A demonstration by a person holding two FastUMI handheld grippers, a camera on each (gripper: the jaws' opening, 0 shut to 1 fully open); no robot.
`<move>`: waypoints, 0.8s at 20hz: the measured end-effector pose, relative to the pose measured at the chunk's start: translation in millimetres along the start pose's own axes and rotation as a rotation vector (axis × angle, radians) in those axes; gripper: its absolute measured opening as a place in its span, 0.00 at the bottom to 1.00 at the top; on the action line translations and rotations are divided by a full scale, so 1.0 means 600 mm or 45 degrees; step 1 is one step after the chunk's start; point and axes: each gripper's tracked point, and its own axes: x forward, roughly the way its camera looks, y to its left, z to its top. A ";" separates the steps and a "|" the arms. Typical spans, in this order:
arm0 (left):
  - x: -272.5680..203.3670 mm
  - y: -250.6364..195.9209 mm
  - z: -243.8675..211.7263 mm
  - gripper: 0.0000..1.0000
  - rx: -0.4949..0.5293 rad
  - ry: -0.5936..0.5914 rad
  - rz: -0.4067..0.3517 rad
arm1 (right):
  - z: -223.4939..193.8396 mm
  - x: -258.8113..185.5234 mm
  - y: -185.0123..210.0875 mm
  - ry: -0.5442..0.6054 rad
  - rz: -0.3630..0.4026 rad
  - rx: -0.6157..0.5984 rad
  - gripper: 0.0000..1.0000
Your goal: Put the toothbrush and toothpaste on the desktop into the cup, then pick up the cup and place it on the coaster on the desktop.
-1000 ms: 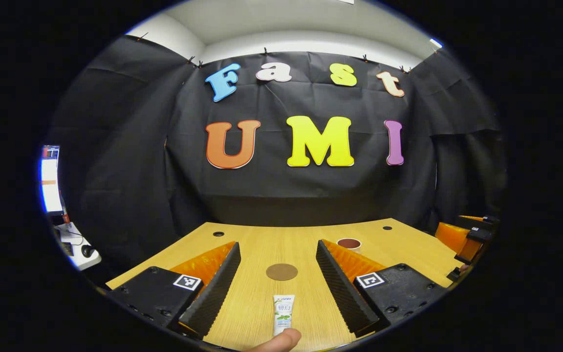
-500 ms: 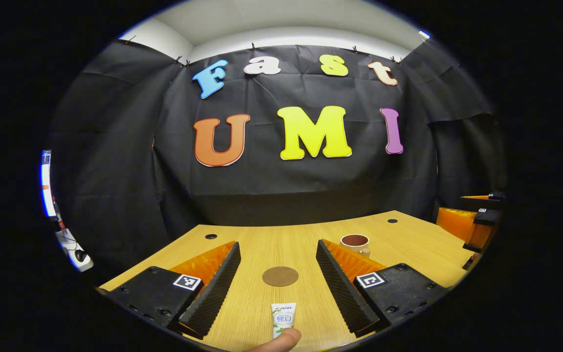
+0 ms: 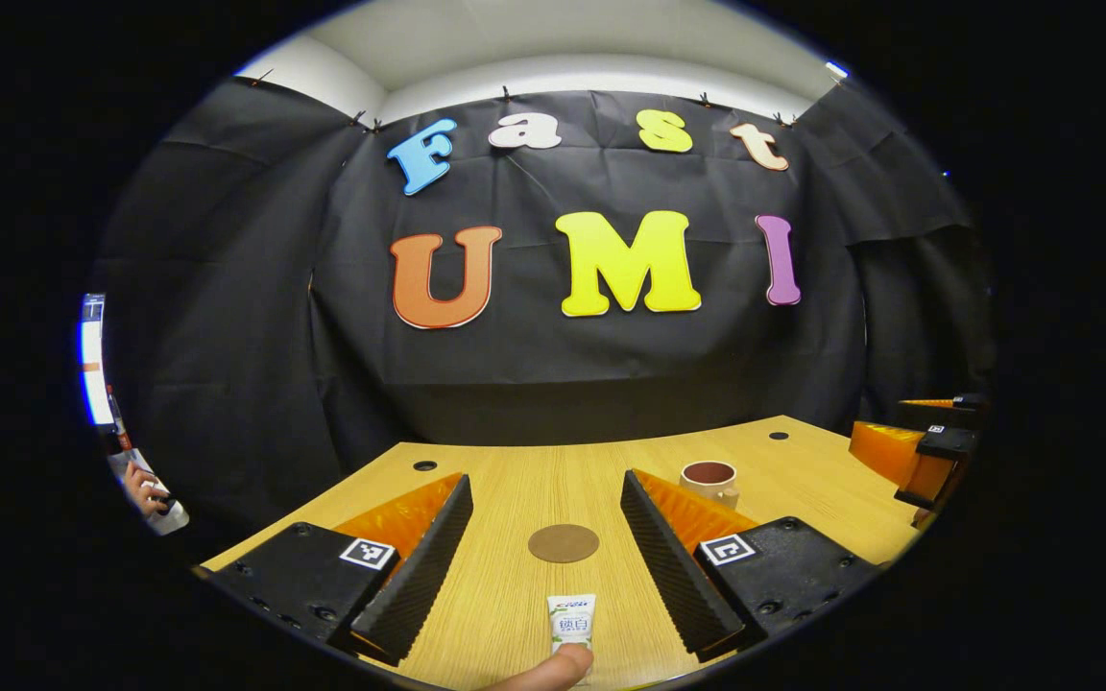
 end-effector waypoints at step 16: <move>-0.006 -0.004 -0.083 0.99 -0.010 0.080 -0.031 | -0.230 0.044 0.047 0.476 0.081 0.078 0.95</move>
